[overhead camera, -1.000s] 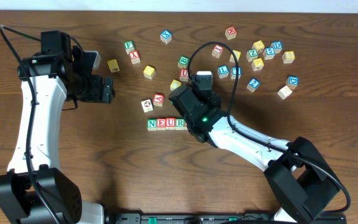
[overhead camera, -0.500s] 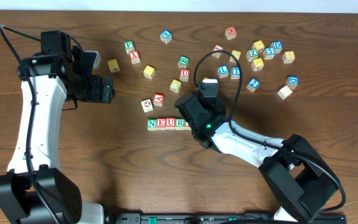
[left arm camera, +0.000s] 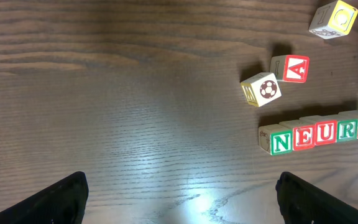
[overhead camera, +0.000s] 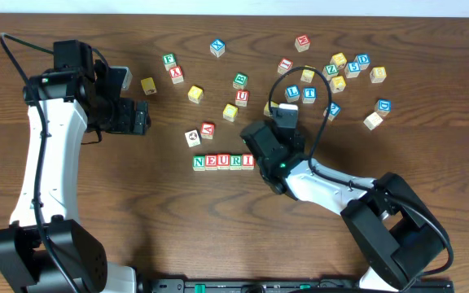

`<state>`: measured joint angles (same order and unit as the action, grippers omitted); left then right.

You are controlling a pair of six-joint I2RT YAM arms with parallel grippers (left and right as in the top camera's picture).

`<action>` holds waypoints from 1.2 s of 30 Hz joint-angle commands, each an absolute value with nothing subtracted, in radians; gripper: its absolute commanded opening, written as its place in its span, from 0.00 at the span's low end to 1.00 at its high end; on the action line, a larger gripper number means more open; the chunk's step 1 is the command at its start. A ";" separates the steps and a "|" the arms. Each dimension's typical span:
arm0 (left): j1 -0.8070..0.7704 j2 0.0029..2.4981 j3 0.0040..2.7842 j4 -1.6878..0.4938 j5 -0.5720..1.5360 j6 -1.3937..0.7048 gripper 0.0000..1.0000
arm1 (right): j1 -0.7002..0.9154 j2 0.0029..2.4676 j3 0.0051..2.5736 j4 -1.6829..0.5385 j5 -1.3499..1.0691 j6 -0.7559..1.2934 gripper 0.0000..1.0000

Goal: Spell out NEURIPS

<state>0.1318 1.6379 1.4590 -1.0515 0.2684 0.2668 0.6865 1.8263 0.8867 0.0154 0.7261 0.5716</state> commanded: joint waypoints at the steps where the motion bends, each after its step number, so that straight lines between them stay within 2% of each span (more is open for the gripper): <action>1: 0.131 1.623 1.479 -1.057 0.279 0.279 0.95 | 0.665 1.833 0.859 0.059 0.750 0.590 0.09; 4: 0.131 1.623 1.479 -1.057 0.280 0.279 0.95 | 0.651 1.833 0.834 0.116 0.750 0.590 0.09; 7: 0.131 1.623 1.479 -1.057 0.279 0.279 0.95 | 0.637 1.833 0.794 0.191 0.750 0.590 0.12; 21: 0.131 1.623 1.479 -1.057 0.279 0.279 0.95 | 0.634 1.848 0.716 0.317 0.753 0.584 0.18; 36: 0.131 1.623 1.479 -1.057 0.280 0.280 0.95 | 0.636 1.871 0.715 0.313 0.723 0.579 0.26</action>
